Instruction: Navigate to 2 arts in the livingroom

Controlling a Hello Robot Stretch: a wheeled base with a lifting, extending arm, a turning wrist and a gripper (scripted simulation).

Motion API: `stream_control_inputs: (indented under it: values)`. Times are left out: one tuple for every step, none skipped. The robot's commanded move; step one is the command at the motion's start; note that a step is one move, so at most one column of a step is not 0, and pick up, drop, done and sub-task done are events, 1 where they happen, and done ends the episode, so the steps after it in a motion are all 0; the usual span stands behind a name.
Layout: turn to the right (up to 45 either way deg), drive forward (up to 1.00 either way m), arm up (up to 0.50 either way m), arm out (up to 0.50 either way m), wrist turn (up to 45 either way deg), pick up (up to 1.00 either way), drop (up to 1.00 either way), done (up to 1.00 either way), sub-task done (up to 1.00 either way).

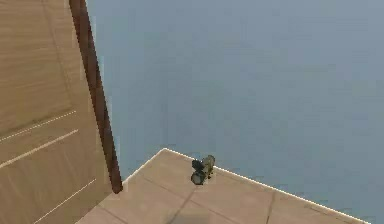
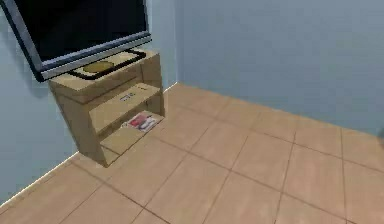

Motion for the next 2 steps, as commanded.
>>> stream_control_inputs:
  values:
    - [-45.0,0.0,0.0,0.0,0.0,0.0,0.0,0.0,0.0]
    - [-45.0,0.0,0.0,0.0,0.0,0.0,0.0,0.0,0.0]
